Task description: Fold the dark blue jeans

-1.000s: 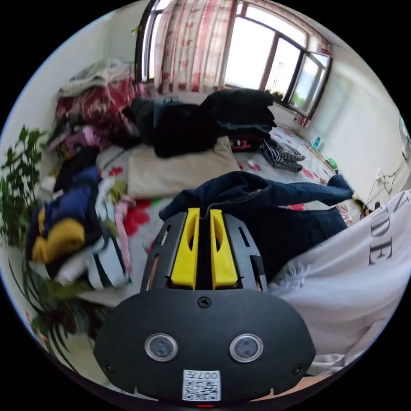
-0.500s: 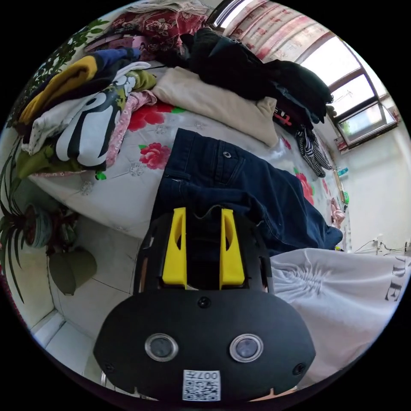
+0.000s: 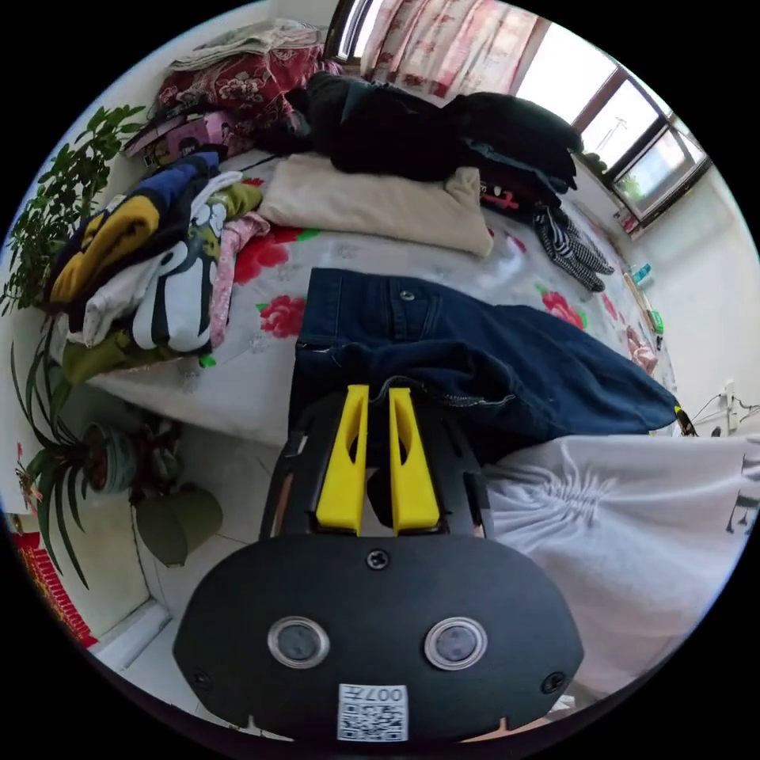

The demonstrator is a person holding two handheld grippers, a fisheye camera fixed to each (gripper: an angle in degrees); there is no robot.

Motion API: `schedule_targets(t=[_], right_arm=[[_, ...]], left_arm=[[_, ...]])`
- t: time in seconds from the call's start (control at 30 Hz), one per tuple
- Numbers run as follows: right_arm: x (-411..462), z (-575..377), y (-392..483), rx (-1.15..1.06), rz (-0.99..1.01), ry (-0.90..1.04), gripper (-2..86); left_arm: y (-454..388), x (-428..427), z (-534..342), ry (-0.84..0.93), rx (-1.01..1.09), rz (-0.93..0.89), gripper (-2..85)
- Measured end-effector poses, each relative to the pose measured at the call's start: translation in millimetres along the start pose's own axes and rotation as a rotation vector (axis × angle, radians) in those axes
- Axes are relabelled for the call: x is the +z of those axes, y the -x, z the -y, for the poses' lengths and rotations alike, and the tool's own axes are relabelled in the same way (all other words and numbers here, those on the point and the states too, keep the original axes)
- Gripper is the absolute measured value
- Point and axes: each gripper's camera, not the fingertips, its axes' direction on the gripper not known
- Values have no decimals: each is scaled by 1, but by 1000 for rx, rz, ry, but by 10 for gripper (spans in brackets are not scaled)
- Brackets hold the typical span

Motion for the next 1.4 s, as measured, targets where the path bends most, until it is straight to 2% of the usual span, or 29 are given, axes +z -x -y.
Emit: schedule_targets(t=[0.07, 0.17, 0.27, 0.33, 0.4, 0.5, 0.57, 0.67, 0.73, 0.8, 0.87, 0.97, 1.03, 1.13, 1.17, 1.27, 1.33, 1.4], right_arm=[[35, -3, -17, 133, -79, 175, 50], [33, -4, 8, 125, -70, 81, 60], [42, 17, 77, -100, 120, 42, 57], [64, 35, 131, -296, 306, 122, 56], [105, 55, 208, -487, 514, 285, 56], [149, 64, 308, -684, 661, 421, 61], [169, 62, 362, -800, 678, 457, 65], [204, 54, 431, -909, 675, 492, 66], [229, 48, 459, -921, 666, 567, 61], [255, 33, 480, -976, 602, 712, 42], [258, 24, 484, -1065, 549, 788, 24], [242, 27, 476, -1164, 690, 930, 14], [236, 40, 470, -1155, 746, 950, 18], [243, 79, 467, -1033, 750, 890, 43], [255, 98, 466, -932, 778, 894, 54], [309, 128, 462, -643, 810, 1039, 72], [339, 128, 463, -525, 808, 1127, 74], [376, 109, 469, -371, 862, 1325, 69]], left_arm=[[12, 22, -13, 84, -53, -19, 75], [34, 35, -31, 99, -208, -121, 95], [46, 22, -40, 20, -271, -171, 109], [53, 14, -36, 10, -286, -160, 120], [59, 3, -32, -37, -305, -144, 122], [66, -15, -22, -134, -315, -153, 125], [67, -11, -12, -143, -292, -155, 130], [64, 24, 9, -44, -261, -179, 127], [56, 63, 23, 118, -233, -149, 72], [49, 72, 27, 162, -184, -115, 34], [46, 63, 27, 130, -138, -109, 17], [47, 30, 19, 22, -82, -134, 4], [54, 4, 6, -91, -58, -184, 2], [64, 4, -5, -103, -57, -220, 1], [65, 7, -7, -97, -62, -218, 1], [74, 20, -12, -76, -109, -232, 0], [79, 20, -15, -96, -130, -257, 0], [82, 20, -15, -91, -122, -260, 0]])
